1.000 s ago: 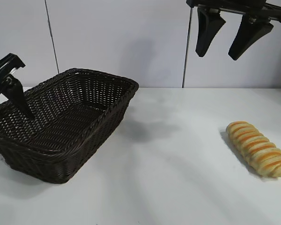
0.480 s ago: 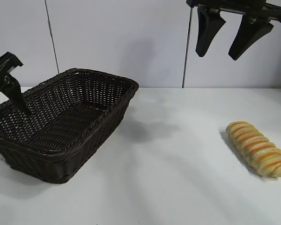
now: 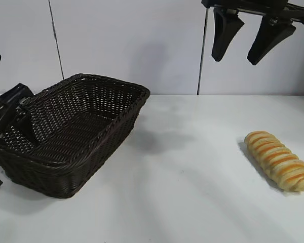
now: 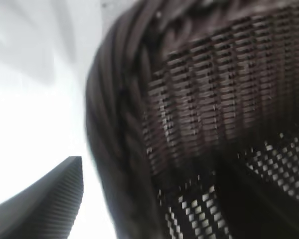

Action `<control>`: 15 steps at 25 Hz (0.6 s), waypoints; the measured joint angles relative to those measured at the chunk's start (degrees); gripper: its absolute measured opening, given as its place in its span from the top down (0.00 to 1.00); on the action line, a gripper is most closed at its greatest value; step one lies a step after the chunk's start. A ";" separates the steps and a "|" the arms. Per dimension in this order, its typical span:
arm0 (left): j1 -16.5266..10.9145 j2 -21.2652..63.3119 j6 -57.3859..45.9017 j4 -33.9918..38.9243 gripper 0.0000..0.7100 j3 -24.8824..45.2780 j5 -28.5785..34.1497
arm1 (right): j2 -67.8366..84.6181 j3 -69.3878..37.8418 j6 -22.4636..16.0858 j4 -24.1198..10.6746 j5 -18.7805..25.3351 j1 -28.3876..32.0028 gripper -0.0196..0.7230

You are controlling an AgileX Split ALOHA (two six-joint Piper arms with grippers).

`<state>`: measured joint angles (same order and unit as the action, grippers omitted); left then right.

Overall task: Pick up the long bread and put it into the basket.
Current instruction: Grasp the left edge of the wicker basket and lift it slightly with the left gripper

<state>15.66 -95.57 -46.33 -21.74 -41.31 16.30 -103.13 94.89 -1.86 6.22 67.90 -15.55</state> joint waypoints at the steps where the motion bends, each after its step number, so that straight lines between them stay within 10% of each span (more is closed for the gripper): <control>1: 0.00 0.00 0.01 0.00 0.44 0.00 0.00 | 0.00 0.00 0.00 0.00 0.00 0.00 0.32; 8: 0.00 0.00 -1.04 -0.30 0.86 0.00 -0.05 | 0.00 0.00 0.00 0.00 0.00 0.00 0.32; 15: 0.12 -0.16 -1.54 0.00 0.86 -1.51 4.21 | 0.00 0.00 0.00 0.00 -0.06 0.00 0.32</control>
<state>15.78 -95.73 -47.86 -21.74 -42.82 20.51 -103.13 94.89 -1.86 6.22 67.84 -15.55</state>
